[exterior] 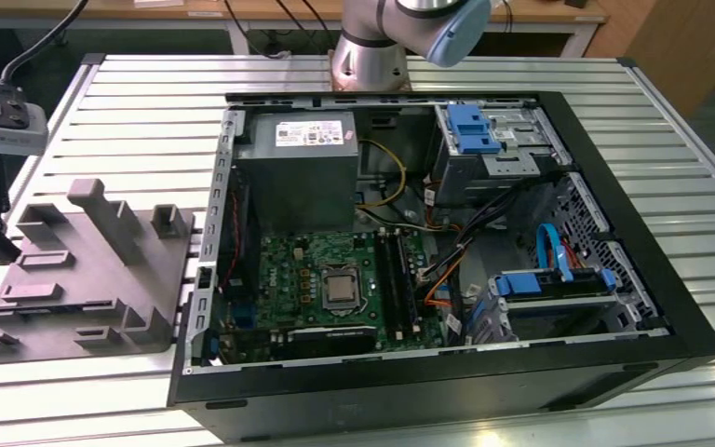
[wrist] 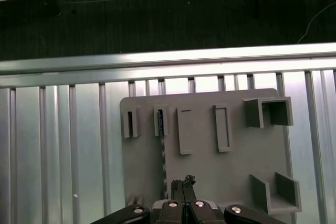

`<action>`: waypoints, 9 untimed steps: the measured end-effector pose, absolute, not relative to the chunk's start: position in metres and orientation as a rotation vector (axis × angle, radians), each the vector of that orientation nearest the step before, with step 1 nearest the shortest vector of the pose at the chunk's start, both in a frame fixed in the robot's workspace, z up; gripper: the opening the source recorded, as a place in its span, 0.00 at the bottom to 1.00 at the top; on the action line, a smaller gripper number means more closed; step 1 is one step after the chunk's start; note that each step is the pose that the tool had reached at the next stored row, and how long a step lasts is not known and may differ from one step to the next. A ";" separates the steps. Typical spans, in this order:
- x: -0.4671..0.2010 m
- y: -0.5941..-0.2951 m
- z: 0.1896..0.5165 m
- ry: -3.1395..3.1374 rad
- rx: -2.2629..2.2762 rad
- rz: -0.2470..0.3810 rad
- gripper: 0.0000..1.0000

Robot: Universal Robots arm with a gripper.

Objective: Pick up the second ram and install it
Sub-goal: 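Pick up the second ram and move it above second insertion slot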

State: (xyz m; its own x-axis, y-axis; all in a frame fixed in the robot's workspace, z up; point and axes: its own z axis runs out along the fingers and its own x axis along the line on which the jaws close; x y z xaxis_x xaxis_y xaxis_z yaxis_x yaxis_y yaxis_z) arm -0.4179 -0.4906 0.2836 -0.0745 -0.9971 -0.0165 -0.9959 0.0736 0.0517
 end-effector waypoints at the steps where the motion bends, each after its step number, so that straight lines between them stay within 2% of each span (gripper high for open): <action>1: -0.418 -0.491 0.283 -2.285 2.121 -0.077 0.10; 9: -0.425 -0.491 0.278 -2.282 2.124 -0.077 0.10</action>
State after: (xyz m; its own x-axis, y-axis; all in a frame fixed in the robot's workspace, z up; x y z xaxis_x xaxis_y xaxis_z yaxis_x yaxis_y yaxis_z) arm -0.4254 -0.4912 0.2775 -0.0722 -0.9972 -0.0169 -0.9961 0.0712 0.0515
